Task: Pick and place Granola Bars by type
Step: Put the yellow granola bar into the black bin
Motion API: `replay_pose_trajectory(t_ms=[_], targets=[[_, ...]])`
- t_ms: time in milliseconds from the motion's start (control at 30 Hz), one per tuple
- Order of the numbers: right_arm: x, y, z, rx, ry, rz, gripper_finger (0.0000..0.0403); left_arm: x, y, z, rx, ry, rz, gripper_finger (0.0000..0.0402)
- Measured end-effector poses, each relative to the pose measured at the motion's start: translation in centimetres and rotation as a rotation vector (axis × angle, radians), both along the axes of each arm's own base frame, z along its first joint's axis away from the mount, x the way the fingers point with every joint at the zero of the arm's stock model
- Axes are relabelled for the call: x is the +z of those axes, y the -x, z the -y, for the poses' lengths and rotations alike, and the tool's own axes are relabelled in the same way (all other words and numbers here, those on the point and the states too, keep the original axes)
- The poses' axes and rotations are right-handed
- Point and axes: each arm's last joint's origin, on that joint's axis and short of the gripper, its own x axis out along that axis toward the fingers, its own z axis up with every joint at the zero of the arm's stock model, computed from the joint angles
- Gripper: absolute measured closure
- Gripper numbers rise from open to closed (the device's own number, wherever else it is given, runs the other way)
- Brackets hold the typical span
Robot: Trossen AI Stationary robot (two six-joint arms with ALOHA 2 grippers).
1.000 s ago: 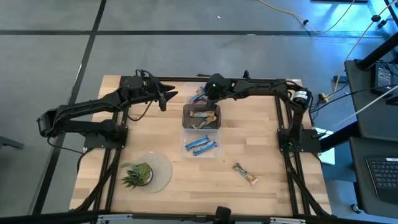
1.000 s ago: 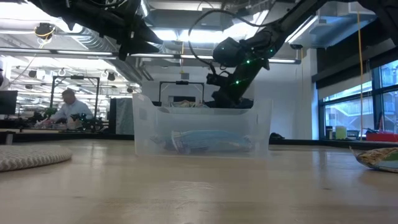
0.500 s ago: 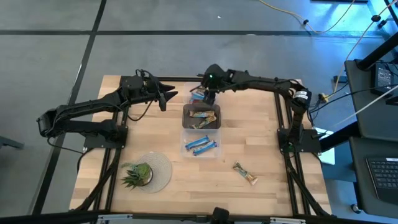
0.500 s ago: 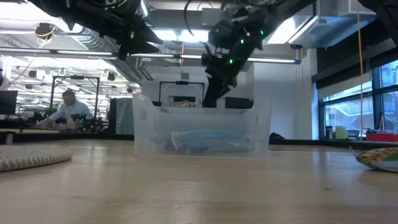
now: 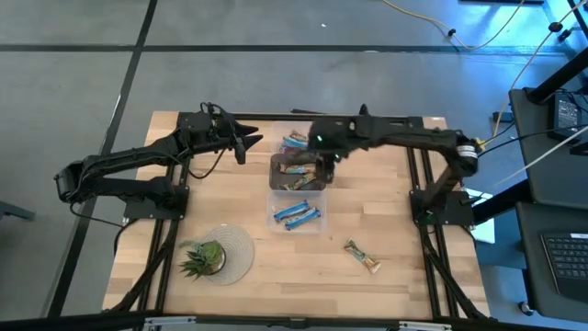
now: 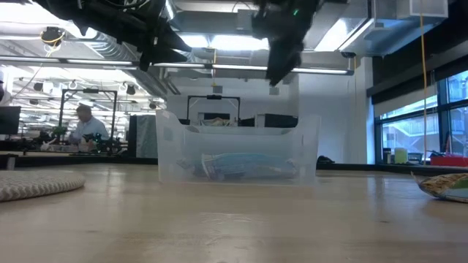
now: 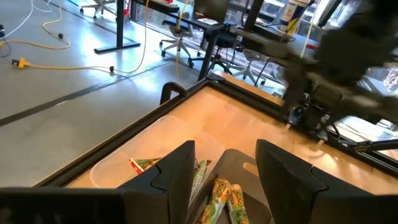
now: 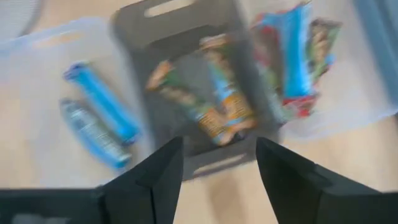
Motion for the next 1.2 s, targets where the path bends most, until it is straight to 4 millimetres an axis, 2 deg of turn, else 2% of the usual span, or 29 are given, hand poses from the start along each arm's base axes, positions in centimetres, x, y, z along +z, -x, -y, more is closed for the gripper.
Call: replay_pose_trajectory(t_ms=[133, 233, 400, 500, 633, 733, 900, 1000, 1200], targets=[[1.3, 2.4, -4.2, -0.008, -0.018, 0.033, 0.0200, 0.0, 0.0, 0.0, 0.000, 0.000, 0.000, 0.0240], [0.8, 4.3, -7.1, -0.063, -0.014, 0.017, 0.0201, 0.0, 0.0, 0.0, 0.000, 0.000, 0.000, 0.0239], [-1.6, 7.6, -11.8, -0.162, -0.101, -0.043, 0.0201, 0.0, 0.0, 0.0, 0.004, -0.001, 0.000, 0.0237], [-3.6, 9.0, -15.0, -0.175, -0.142, -0.105, 0.0201, 0.0, 0.0, 0.0, 0.011, -0.002, -0.001, 0.0239], [-6.0, 10.0, -19.1, -0.089, -0.152, -0.163, 0.0201, 0.0, 0.1, -0.1, 0.023, -0.011, -0.005, 0.0240], [-7.4, 10.4, -21.5, -0.048, -0.129, -0.159, 0.0201, 0.0, 0.1, -0.2, 0.053, -0.040, -0.020, 0.0238], [-9.4, 10.5, -23.6, -0.107, -0.099, -0.193, 0.0201, 0.0, 0.1, -0.2, 0.063, -0.044, -0.022, 0.0238], [-10.7, 10.2, -24.1, -0.173, -0.091, -0.222, 0.0201, 0.0, 0.1, -0.2, 0.063, -0.044, -0.022, 0.0237], [-13.0, 9.5, -25.0, -0.146, -0.094, -0.296, 0.0201, 0.0, 0.1, -0.2, 0.058, -0.043, -0.021, 0.0240]])
